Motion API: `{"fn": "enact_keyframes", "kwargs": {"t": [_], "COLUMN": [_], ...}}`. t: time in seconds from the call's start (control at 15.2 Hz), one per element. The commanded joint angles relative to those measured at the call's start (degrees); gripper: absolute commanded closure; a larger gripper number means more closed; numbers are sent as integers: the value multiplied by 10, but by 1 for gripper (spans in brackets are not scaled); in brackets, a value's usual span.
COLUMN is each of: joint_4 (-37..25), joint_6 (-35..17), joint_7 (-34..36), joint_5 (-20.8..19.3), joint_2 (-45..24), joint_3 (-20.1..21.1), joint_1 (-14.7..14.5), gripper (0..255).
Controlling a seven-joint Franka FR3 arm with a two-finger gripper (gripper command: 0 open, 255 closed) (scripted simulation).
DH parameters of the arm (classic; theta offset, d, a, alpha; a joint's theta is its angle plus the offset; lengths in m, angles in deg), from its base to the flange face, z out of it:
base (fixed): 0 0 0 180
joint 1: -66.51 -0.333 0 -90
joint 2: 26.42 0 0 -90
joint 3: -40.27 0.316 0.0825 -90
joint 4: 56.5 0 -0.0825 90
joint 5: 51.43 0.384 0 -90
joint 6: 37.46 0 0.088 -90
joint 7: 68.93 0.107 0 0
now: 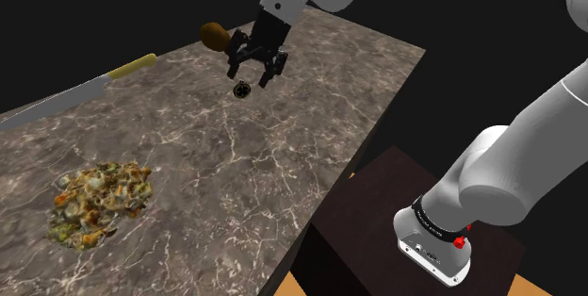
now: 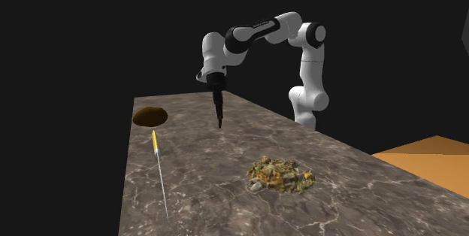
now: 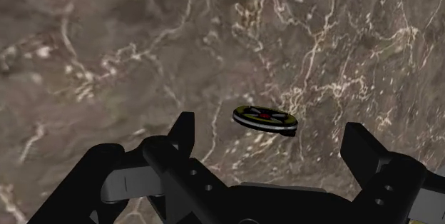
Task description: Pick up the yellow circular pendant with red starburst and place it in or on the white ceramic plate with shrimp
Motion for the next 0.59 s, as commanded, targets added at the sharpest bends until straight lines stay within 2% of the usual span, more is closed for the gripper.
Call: {"fn": "enact_keyframes", "kwargs": {"t": [0.0, 0.53], "joint_4": [4, 5], "joint_6": [-15, -19], "joint_7": [0, 0], "joint_5": [3, 4], "joint_2": [-8, -10], "joint_3": [5, 6], "joint_1": [-4, -5], "gripper": [0, 0]}}
